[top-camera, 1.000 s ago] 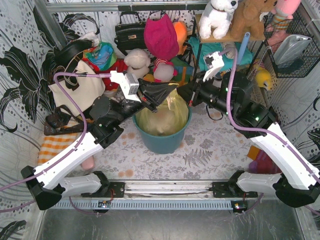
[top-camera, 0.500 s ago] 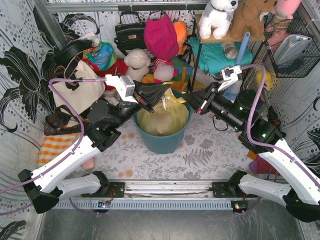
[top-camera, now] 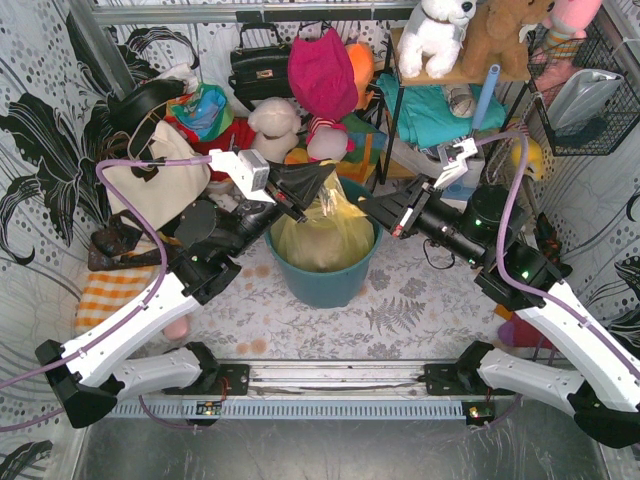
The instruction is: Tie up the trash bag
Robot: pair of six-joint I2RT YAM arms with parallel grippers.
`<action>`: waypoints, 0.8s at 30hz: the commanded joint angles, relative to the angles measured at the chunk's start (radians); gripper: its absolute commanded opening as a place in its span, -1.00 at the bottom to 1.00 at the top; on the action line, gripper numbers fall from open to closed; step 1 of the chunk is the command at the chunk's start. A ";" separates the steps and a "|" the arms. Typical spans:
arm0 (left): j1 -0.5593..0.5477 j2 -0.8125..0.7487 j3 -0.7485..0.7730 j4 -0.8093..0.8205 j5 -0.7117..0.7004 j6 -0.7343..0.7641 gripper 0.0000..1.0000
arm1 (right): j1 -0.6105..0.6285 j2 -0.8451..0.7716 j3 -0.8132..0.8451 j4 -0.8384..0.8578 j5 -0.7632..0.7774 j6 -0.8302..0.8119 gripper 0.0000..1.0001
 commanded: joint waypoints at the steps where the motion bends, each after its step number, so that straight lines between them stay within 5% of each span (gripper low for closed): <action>1: -0.004 -0.010 -0.012 0.027 -0.037 0.023 -1.00 | 0.009 -0.037 -0.014 -0.020 -0.045 0.058 -1.00; 24: 0.005 0.009 -0.003 0.009 -0.079 0.012 -1.00 | 0.124 0.095 -0.080 0.153 -0.193 0.135 -1.00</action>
